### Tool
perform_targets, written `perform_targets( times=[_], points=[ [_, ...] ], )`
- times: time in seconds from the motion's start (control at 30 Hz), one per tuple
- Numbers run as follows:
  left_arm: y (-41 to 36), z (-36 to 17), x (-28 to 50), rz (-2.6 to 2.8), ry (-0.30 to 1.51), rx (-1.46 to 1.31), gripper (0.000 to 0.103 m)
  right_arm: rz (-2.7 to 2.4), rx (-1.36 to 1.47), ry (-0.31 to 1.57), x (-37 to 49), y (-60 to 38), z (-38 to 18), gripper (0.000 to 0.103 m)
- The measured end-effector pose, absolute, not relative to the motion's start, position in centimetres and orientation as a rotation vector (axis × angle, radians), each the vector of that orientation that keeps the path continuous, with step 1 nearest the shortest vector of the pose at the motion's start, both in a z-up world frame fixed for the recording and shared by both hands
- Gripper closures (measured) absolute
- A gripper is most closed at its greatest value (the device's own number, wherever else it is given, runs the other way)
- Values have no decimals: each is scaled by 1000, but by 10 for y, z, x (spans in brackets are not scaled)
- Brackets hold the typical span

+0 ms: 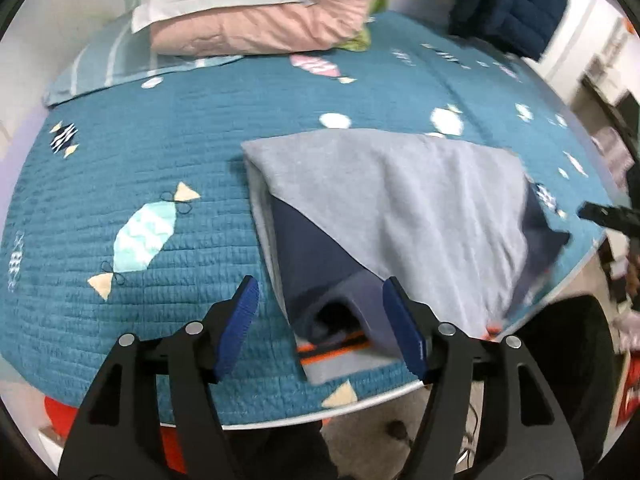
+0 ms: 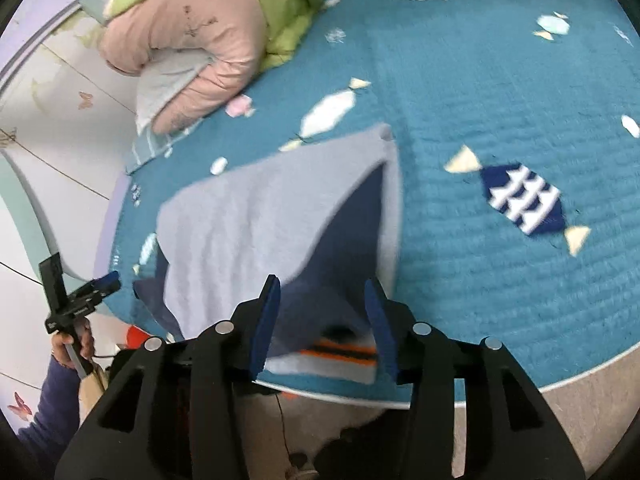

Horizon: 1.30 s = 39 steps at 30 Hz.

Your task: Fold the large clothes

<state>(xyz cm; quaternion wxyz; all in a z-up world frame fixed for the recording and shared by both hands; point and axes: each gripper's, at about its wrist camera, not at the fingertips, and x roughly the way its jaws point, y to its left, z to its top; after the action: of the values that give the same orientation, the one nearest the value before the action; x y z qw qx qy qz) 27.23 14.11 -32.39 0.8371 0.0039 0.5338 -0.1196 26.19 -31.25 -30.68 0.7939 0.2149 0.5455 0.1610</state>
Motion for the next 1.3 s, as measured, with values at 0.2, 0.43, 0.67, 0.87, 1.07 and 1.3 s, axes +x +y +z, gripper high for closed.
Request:
perform_targets(
  times=[0.2,0.43,0.67,0.87,1.07,1.3],
  points=[
    [144,-350,286,-200,1214,-143,37,265,391,1466,271,-277,-388,97],
    [155,-367,280,-159,1238,-285,33,261,416,1507,252,-274,-404,102],
    [145,-373,273,-159,1231,-290,98,266,488,1490,251,-287,-407,102],
    [158,-371,246,-137,1210,-302,99,256,458,1479,249,-285,-405,102],
    [160,-392,242,-113,1247,-289,94,248,482,1467,248,-285,-405,100],
    [174,-363,236,-147,1098,-371,25,334,482,1272,247,-268,-341,95]
  ],
)
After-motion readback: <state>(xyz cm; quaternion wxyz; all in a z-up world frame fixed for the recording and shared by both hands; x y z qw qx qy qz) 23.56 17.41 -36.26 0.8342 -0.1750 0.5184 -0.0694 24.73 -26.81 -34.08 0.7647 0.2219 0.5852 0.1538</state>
